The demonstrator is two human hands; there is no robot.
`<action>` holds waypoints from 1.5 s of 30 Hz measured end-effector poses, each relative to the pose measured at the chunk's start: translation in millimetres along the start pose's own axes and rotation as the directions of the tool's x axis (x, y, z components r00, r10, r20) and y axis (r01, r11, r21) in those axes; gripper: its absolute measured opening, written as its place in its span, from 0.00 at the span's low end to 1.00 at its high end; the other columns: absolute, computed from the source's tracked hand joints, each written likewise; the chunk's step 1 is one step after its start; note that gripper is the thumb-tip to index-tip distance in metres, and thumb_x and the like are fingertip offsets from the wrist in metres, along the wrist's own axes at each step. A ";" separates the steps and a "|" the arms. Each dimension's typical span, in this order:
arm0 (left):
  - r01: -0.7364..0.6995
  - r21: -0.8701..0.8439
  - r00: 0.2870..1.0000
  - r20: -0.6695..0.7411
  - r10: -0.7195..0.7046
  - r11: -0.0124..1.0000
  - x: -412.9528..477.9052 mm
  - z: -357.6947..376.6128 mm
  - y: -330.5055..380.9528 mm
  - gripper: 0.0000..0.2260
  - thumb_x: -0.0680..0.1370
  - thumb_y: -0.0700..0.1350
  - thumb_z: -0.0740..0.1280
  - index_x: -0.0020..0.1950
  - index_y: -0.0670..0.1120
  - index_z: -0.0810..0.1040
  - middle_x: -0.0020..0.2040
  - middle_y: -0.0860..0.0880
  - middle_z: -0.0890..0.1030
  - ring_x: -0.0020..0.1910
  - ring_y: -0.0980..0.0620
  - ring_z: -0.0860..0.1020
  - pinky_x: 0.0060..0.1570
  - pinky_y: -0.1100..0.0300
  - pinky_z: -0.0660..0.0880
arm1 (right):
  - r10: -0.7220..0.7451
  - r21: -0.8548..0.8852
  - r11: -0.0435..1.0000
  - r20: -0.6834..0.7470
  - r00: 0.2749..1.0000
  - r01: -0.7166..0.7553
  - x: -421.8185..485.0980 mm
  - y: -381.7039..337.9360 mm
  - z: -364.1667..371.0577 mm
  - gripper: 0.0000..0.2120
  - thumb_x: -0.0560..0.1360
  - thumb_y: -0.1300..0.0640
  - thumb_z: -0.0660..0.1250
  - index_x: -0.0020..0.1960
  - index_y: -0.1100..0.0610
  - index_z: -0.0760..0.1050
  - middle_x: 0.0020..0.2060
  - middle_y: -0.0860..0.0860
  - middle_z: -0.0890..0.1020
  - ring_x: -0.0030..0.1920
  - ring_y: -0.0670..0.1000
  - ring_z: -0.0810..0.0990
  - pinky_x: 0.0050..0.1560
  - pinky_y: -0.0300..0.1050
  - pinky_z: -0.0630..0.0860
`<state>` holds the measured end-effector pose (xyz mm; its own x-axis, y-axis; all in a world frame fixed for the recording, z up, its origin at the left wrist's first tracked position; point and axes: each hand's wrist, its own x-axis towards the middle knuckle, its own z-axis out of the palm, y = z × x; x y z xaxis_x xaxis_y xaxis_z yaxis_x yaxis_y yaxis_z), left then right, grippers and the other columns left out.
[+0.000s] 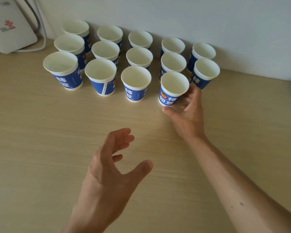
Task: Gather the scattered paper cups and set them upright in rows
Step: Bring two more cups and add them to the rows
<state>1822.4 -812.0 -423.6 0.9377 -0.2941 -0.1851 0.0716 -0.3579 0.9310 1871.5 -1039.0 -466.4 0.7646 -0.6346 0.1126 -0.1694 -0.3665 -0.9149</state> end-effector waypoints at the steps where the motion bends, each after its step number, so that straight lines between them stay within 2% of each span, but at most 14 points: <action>1: 0.003 0.004 1.000 0.001 -0.003 1.000 -3.7 -0.2 0.7 0.32 0.58 0.64 0.74 0.62 0.63 0.74 0.58 0.66 0.81 0.61 0.64 0.78 0.60 0.55 0.76 | 0.011 -0.008 1.000 -0.010 1.000 -0.011 -8.5 0.9 -4.2 0.36 0.67 0.65 0.78 0.70 0.55 0.66 0.60 0.45 0.77 0.58 0.39 0.76 0.55 0.28 0.71; 4: 0.043 0.028 0.999 0.010 -0.043 0.999 -21.1 -3.5 15.1 0.30 0.61 0.62 0.75 0.62 0.63 0.74 0.57 0.66 0.81 0.61 0.65 0.78 0.61 0.55 0.76 | 0.042 -0.008 0.999 -0.039 0.998 -0.042 -47.4 -8.5 -24.0 0.34 0.69 0.64 0.76 0.71 0.55 0.66 0.60 0.46 0.76 0.60 0.44 0.77 0.54 0.34 0.72; 8: 0.079 0.051 0.996 0.032 -0.080 0.996 -50.7 -9.0 48.6 0.23 0.71 0.51 0.78 0.64 0.60 0.74 0.57 0.63 0.82 0.60 0.64 0.78 0.61 0.53 0.77 | 0.060 -0.012 0.998 -0.004 0.998 -0.060 -95.0 -43.9 -58.9 0.31 0.71 0.63 0.74 0.70 0.54 0.67 0.58 0.47 0.77 0.59 0.45 0.78 0.51 0.40 0.75; 13: 0.057 0.104 0.991 0.117 -0.069 0.993 -105.4 -16.6 111.5 0.21 0.74 0.50 0.74 0.65 0.55 0.75 0.58 0.61 0.81 0.60 0.62 0.78 0.61 0.54 0.77 | 0.191 0.097 0.978 -0.061 0.980 -0.185 -129.5 -104.1 -120.3 0.30 0.73 0.64 0.75 0.70 0.55 0.67 0.55 0.48 0.78 0.55 0.45 0.79 0.49 0.39 0.74; 18: 0.008 0.082 0.991 0.132 -0.019 0.997 -163.5 -2.0 165.4 0.18 0.74 0.46 0.75 0.62 0.54 0.77 0.57 0.59 0.82 0.59 0.61 0.79 0.60 0.53 0.77 | 0.206 0.174 0.966 -0.085 0.975 -0.189 -166.4 -139.8 -192.2 0.27 0.74 0.63 0.74 0.68 0.49 0.67 0.55 0.47 0.80 0.53 0.41 0.81 0.48 0.33 0.75; 23: -0.068 0.026 0.994 0.093 0.065 0.997 -211.2 35.8 212.9 0.16 0.75 0.43 0.75 0.60 0.54 0.78 0.55 0.57 0.83 0.56 0.61 0.80 0.58 0.53 0.78 | 0.242 0.254 0.945 -0.122 0.963 -0.206 -195.2 -158.0 -265.4 0.24 0.74 0.64 0.74 0.65 0.51 0.70 0.51 0.49 0.81 0.45 0.33 0.81 0.44 0.26 0.73; 25: -0.091 -0.005 0.992 0.082 0.091 0.996 -227.1 55.5 231.3 0.15 0.75 0.42 0.75 0.59 0.53 0.78 0.54 0.57 0.84 0.55 0.62 0.80 0.57 0.53 0.79 | 0.252 0.295 0.933 -0.135 0.958 -0.204 -204.7 -161.9 -293.8 0.23 0.74 0.63 0.75 0.64 0.51 0.72 0.50 0.49 0.82 0.44 0.35 0.81 0.43 0.24 0.73; 28: -0.125 -0.053 0.988 0.087 0.129 0.991 -254.2 89.4 256.1 0.13 0.76 0.43 0.74 0.58 0.53 0.79 0.54 0.56 0.84 0.55 0.59 0.81 0.56 0.55 0.79 | 0.261 0.354 0.914 -0.144 0.954 -0.197 -219.8 -162.8 -338.4 0.19 0.74 0.61 0.75 0.61 0.49 0.74 0.50 0.49 0.82 0.49 0.44 0.83 0.45 0.28 0.74; 30: -0.145 -0.078 0.984 0.094 0.153 0.986 -273.3 114.3 270.1 0.12 0.76 0.43 0.74 0.58 0.52 0.79 0.55 0.55 0.84 0.56 0.57 0.81 0.53 0.60 0.78 | 0.269 0.372 0.906 -0.143 0.952 -0.201 -229.6 -160.1 -368.2 0.18 0.74 0.59 0.75 0.61 0.51 0.75 0.50 0.48 0.82 0.50 0.47 0.83 0.48 0.32 0.74; 32: -0.168 -0.104 0.978 0.105 0.178 0.980 -291.6 139.4 282.9 0.12 0.76 0.42 0.73 0.58 0.50 0.79 0.55 0.53 0.84 0.55 0.57 0.81 0.47 0.70 0.76 | 0.280 0.400 0.895 -0.155 0.947 -0.198 -239.0 -156.2 -397.8 0.17 0.74 0.60 0.75 0.61 0.52 0.76 0.49 0.49 0.82 0.50 0.48 0.82 0.50 0.35 0.74; 34: -0.190 -0.124 0.972 0.113 0.204 0.974 -306.8 163.5 295.0 0.12 0.76 0.41 0.73 0.59 0.48 0.79 0.55 0.51 0.84 0.55 0.57 0.81 0.43 0.76 0.73 | 0.286 0.410 0.891 -0.177 0.942 -0.193 -247.6 -152.1 -425.8 0.16 0.74 0.59 0.75 0.59 0.52 0.76 0.48 0.49 0.83 0.48 0.46 0.82 0.46 0.29 0.73; 37: -0.212 -0.146 0.964 0.130 0.231 0.966 -325.2 196.4 311.0 0.12 0.77 0.41 0.73 0.59 0.47 0.79 0.55 0.50 0.84 0.55 0.55 0.81 0.42 0.77 0.72 | 0.291 0.408 0.893 -0.203 0.935 -0.189 -256.4 -144.7 -465.1 0.14 0.74 0.59 0.75 0.58 0.53 0.78 0.48 0.50 0.84 0.46 0.43 0.81 0.43 0.26 0.72; 45: -0.246 -0.128 0.935 0.231 0.270 0.961 -336.1 275.0 340.2 0.12 0.76 0.41 0.73 0.60 0.47 0.80 0.54 0.51 0.85 0.54 0.58 0.82 0.42 0.77 0.73 | 0.392 0.444 0.859 -0.249 0.886 -0.255 -255.5 -112.4 -544.6 0.11 0.75 0.58 0.75 0.56 0.54 0.80 0.49 0.49 0.84 0.48 0.48 0.83 0.55 0.47 0.79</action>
<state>1438.2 -1078.6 -131.2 0.8174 -0.5760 0.0058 -0.1185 -0.1582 0.9803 1356.6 -1206.2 -181.1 0.4563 -0.8749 -0.1622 -0.0643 0.1494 -0.9867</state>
